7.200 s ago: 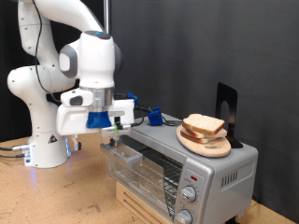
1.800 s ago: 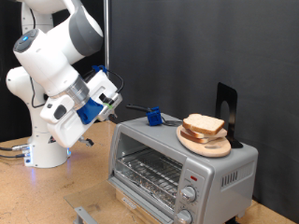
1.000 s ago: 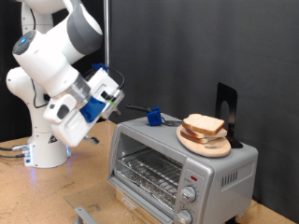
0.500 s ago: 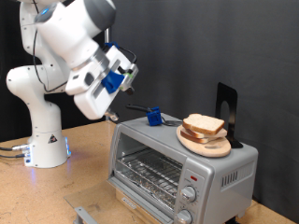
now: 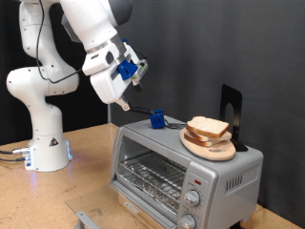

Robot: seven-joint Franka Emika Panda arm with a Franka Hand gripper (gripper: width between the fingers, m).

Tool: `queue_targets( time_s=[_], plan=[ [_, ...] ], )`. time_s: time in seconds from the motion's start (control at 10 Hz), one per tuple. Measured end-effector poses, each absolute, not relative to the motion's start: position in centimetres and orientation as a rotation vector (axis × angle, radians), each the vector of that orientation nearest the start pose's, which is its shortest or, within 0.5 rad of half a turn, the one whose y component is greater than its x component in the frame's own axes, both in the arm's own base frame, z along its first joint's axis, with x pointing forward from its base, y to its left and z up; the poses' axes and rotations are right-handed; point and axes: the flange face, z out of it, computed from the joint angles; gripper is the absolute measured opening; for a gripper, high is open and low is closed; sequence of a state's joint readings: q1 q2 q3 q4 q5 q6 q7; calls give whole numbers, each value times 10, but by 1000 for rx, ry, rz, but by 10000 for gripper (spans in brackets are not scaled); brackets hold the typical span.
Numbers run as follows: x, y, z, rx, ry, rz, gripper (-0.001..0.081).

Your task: Make a piece of toast with the oven

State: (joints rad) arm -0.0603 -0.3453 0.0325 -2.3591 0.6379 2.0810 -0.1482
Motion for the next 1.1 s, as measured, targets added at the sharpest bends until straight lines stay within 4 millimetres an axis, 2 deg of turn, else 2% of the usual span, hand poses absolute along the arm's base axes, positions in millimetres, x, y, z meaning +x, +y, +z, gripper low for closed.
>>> queue_targets(
  time_s=[0.2, 0.4, 0.7, 0.8, 1.1],
  plan=[
    [443, 39, 499, -2521, 76, -135, 809],
    [430, 56, 523, -2533, -38, -175, 809],
    [401, 81, 551, -2717, -229, -223, 809],
    [394, 83, 554, -2758, -241, -237, 809],
    [396, 85, 550, -2724, -203, -230, 809]
  ],
)
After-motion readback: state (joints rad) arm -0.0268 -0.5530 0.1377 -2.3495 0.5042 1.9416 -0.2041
